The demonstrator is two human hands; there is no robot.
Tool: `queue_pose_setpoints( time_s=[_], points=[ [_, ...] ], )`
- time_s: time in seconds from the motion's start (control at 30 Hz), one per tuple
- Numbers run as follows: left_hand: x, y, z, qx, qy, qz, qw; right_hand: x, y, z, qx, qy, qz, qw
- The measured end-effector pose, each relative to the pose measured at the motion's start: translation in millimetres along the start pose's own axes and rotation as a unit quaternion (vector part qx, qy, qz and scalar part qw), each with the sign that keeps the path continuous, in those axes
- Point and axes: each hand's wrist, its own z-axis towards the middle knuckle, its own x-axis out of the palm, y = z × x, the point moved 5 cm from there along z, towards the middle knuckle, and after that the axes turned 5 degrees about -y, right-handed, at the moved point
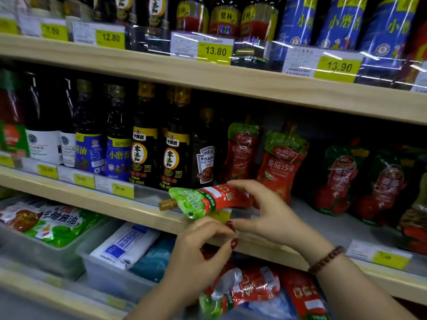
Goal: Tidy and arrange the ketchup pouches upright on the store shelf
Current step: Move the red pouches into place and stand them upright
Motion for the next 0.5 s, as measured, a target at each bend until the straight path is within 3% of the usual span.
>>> queue_pose_setpoints(
  time_s=[0.1, 0.33, 0.5],
  points=[
    [-20.9, 18.0, -7.0, -0.033, -0.018, 0.053, 0.998, 22.7, 3.6, 10.9, -0.019, -0.007, -0.09, 0.996],
    [-44.1, 28.0, -2.8, -0.073, -0.066, 0.079, 0.992, 36.7, 7.8, 16.1, -0.026, -0.159, -0.134, 0.978],
    [-46.3, 31.6, 1.1, -0.128, -0.091, 0.034, 0.987, 28.1, 2.7, 10.2, -0.035, -0.173, -0.054, 0.983]
  ],
)
